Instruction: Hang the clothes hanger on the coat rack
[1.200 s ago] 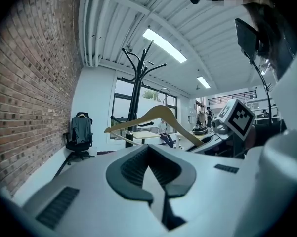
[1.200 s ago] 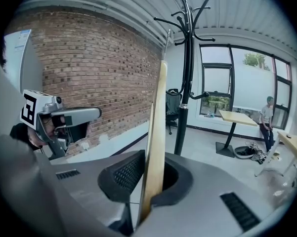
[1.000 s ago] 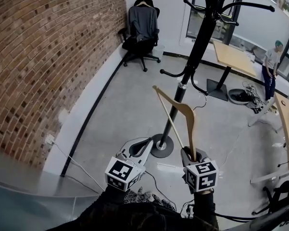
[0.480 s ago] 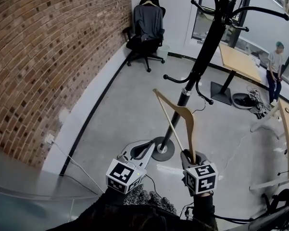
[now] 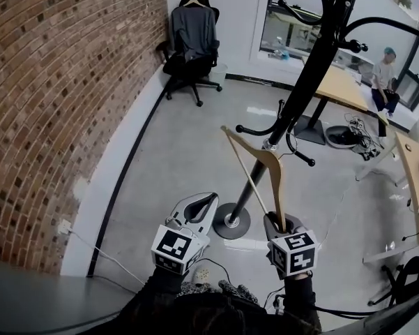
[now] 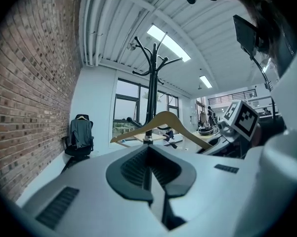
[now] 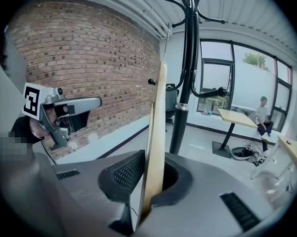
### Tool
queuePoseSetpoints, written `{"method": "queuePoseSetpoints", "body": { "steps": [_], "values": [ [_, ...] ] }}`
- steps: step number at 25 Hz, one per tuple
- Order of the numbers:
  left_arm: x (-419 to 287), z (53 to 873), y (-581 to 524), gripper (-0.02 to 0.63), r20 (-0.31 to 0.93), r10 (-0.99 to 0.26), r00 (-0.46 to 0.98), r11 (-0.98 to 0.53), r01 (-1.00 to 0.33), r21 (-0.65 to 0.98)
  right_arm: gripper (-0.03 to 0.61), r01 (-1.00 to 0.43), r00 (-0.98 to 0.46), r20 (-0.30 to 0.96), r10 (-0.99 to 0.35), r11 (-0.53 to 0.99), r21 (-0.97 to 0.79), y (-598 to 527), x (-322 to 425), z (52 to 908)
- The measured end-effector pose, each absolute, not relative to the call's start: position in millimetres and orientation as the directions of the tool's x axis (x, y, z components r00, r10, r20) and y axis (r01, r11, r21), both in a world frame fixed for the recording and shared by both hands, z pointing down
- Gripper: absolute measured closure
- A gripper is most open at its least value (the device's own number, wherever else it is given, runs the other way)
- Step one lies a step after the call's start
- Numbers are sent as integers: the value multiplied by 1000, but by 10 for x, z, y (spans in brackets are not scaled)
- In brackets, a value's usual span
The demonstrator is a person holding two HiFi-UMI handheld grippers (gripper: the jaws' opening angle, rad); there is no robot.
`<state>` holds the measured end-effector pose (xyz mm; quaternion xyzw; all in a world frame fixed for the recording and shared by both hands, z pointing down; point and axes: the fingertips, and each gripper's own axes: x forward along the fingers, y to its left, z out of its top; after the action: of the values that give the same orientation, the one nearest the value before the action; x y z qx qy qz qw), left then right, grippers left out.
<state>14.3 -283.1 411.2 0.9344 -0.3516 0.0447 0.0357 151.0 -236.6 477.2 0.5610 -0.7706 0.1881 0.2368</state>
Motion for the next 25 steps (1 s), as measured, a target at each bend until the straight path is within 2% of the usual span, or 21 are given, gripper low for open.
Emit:
{"method": "queuePoseSetpoints", "body": {
  "steps": [8, 25],
  "values": [
    [179, 4102, -3240, 606, 97, -621, 778, -776, -628, 58, 537, -962, -234, 588, -774, 271, -25, -2750, 1474, 4860],
    [186, 4206, -3573, 606, 122, -621, 774, -773, -631, 71, 537, -960, -228, 713, -664, 277, -49, -3164, 1498, 5540]
  ]
}}
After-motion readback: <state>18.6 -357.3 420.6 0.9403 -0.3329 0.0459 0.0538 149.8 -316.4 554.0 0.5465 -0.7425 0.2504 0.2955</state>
